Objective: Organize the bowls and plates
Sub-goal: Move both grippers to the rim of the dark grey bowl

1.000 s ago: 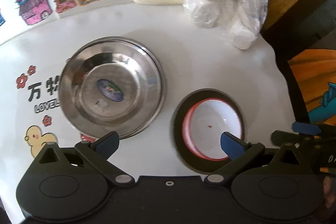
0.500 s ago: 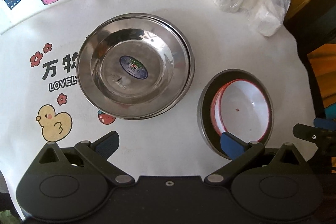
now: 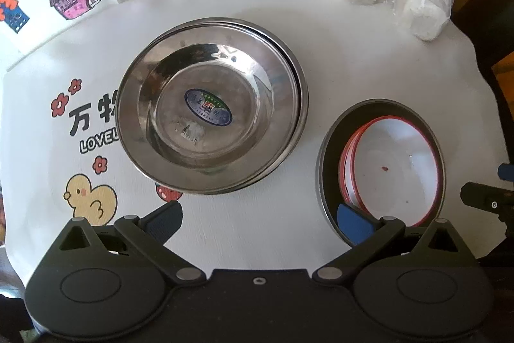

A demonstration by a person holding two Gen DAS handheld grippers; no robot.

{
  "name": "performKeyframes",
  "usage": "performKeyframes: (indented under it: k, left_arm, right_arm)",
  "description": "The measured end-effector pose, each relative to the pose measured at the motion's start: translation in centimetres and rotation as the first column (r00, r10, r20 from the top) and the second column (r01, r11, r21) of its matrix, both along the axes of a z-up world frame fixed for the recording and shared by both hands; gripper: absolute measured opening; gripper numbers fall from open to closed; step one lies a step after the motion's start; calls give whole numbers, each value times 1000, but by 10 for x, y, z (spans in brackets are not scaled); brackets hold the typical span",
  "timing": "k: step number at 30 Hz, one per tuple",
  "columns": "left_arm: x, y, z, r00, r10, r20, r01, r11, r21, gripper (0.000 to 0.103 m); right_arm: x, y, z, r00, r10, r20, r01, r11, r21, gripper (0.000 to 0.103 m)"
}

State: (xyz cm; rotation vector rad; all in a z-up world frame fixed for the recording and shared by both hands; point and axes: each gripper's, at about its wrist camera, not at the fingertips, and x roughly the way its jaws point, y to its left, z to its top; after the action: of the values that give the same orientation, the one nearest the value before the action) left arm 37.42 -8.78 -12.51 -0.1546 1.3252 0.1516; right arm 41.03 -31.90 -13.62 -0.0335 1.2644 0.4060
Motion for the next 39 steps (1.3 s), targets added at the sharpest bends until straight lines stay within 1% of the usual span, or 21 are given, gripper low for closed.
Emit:
performKeyframes:
  k: [13, 19, 32, 39]
  left_arm:
    - [6, 0, -8, 999, -15, -32, 16, 999, 46, 102]
    - [8, -1, -10, 999, -17, -41, 19, 999, 47, 102]
    - [8, -1, -13, 999, -12, -47, 15, 998, 54, 102]
    - [10, -4, -16, 998, -29, -53, 33, 996, 78, 102]
  right_arm:
    - [14, 9, -8, 999, 48, -23, -48, 999, -10, 103]
    - [18, 11, -12, 998, 60, -36, -61, 998, -21, 103]
    - [20, 15, -16, 995, 82, -48, -82, 997, -2, 103]
    - [21, 24, -21, 992, 118, -39, -119, 993, -24, 103]
